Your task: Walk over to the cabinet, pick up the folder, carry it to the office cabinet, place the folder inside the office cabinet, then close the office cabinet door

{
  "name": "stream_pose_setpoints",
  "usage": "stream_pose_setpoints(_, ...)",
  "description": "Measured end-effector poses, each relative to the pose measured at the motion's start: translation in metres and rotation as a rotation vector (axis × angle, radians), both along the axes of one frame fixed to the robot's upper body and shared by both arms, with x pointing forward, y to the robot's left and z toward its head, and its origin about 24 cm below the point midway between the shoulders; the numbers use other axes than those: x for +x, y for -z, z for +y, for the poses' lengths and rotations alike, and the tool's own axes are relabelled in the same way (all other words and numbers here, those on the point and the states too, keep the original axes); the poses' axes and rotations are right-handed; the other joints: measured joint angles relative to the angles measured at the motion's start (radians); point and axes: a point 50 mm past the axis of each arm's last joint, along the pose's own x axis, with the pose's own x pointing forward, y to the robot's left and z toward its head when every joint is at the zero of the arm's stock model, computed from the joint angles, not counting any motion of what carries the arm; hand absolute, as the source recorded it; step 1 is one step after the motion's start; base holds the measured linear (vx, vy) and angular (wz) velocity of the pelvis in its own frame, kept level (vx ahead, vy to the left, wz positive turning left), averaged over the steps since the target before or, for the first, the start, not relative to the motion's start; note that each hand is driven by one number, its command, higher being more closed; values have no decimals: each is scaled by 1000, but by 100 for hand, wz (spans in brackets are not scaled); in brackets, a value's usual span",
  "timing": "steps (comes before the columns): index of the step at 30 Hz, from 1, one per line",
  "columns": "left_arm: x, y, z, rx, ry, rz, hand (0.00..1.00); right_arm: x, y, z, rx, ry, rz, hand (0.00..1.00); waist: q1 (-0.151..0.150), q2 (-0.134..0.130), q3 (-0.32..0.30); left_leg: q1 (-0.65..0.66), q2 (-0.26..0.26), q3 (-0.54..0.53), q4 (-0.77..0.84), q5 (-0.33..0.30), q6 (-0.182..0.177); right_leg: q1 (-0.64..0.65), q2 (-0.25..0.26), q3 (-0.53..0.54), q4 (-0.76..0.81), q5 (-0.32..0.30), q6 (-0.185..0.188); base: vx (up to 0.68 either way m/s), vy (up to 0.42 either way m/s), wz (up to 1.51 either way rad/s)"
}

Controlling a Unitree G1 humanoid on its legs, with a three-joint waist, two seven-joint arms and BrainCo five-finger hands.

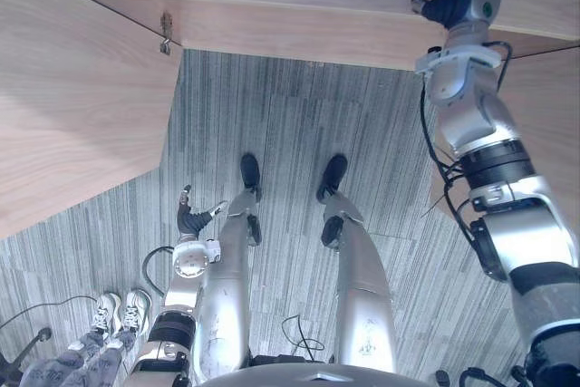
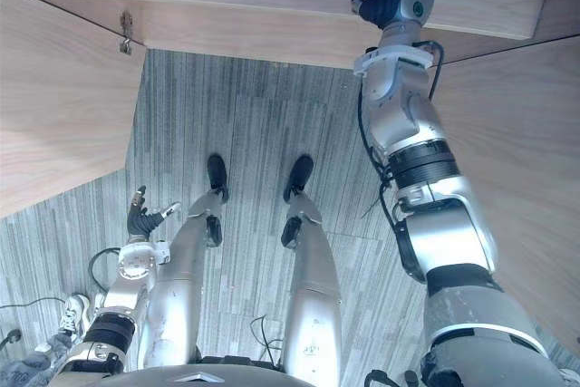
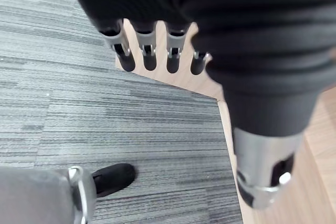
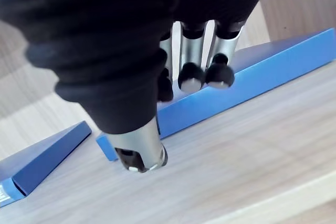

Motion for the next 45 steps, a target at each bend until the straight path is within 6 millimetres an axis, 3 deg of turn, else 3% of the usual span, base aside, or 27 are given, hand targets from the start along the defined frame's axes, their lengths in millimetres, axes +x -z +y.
stream_pose_setpoints(3,-1,0,0,-1,-1,-3,0,5,-9,3,-16,7,13,100,1,-1,0,-37,0,-2,9,-2,-1,-38,-5,-2,17,-4,-1,13,-9,3)
stream_pose_setpoints(9,-3,-3,1,-3,-5,-20,0,15,-6,3,10,-10,91,100,3,-1,1,-58,-1,8,7,0,0,-59,-17,-9,31,-13,1,25,-9,8)
stream_pose_setpoints(19,-9,-6,-1,-38,-3,-53,0,10,-56,2,-52,-12,39,100,9,-2,2,-68,-21,8,-88,55,-5,-105,-41,-33,45,-32,-4,34,-25,13)
stream_pose_setpoints(25,-8,-10,-6,-60,10,-80,0,5,-76,-5,-83,-10,44,100,10,-1,2,-57,-34,-2,-169,100,-12,-124,-50,-45,48,-39,-9,21,-32,10)
stream_pose_setpoints(32,-18,-2,-6,-86,-5,-51,0,7,-80,-5,-46,-59,66,100,10,-1,2,-32,-38,-4,-239,132,-28,-128,-50,-52,47,-42,-12,14,-39,5)
stream_pose_setpoints(40,-19,6,-16,-120,-1,-20,0,9,-81,-12,37,-83,97,100,12,-1,2,-21,-38,-3,-251,154,-22,-127,-49,-51,51,-39,-17,9,-36,0)
stream_pose_setpoints(43,-18,18,-16,-135,-29,43,0,9,-72,-25,161,-110,95,100,12,-2,3,-21,-32,-4,-222,146,-18,-113,-46,-51,52,-37,-19,9,-41,-3)
stream_pose_setpoints(45,-15,17,-13,-142,-58,43,0,13,-55,-30,240,-133,118,100,12,-6,5,-20,-18,-5,-165,114,-17,-87,-35,-49,48,-35,-20,5,-45,-17)
